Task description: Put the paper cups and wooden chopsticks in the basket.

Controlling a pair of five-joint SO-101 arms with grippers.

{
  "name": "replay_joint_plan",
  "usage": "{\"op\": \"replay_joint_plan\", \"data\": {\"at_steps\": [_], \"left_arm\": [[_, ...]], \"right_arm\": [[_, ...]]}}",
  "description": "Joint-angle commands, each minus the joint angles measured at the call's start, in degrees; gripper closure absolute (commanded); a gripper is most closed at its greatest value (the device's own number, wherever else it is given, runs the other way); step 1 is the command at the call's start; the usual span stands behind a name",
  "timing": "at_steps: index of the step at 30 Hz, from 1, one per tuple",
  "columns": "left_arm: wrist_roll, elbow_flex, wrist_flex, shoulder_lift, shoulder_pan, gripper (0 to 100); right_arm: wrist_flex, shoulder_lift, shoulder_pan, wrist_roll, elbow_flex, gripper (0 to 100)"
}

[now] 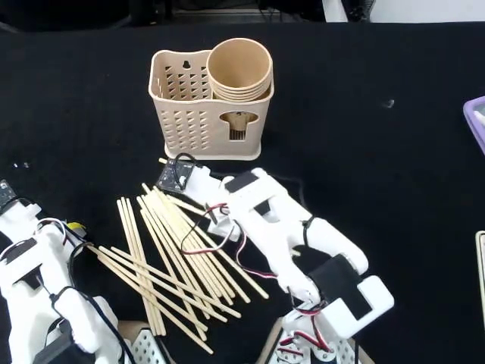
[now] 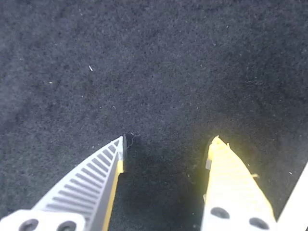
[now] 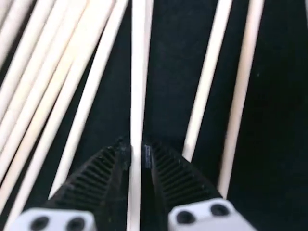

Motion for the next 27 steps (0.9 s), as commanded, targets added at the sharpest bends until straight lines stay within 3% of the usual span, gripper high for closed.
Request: {"op": "replay_joint_plan", "data": {"at_steps": [1, 10, 15, 21, 27], "left_arm": [[-0.53, -0.84, -0.79, -0.62, 0.66, 72], [-0.53, -0.84, -0.79, -0.62, 0.66, 72], [-0.53, -0.84, -0.79, -0.62, 0.75, 72], [-0.53, -0.75, -0.79, -0.62, 0.84, 72], [-0.53, -0.75, -0.79, -0.62, 0.84, 72]], "right_arm": [[4.84, -8.13, 2.37, 0.44, -6.64, 98.8], [6.42, -23.16, 0.53, -0.62, -8.75, 98.8], [1.05, -33.8, -3.25, -9.58, -13.23, 98.8], [-17.76, -39.6, -5.54, -17.05, -19.38, 98.8], [-39.82, -32.66, -5.1, -26.46, -19.56, 98.7]]}}
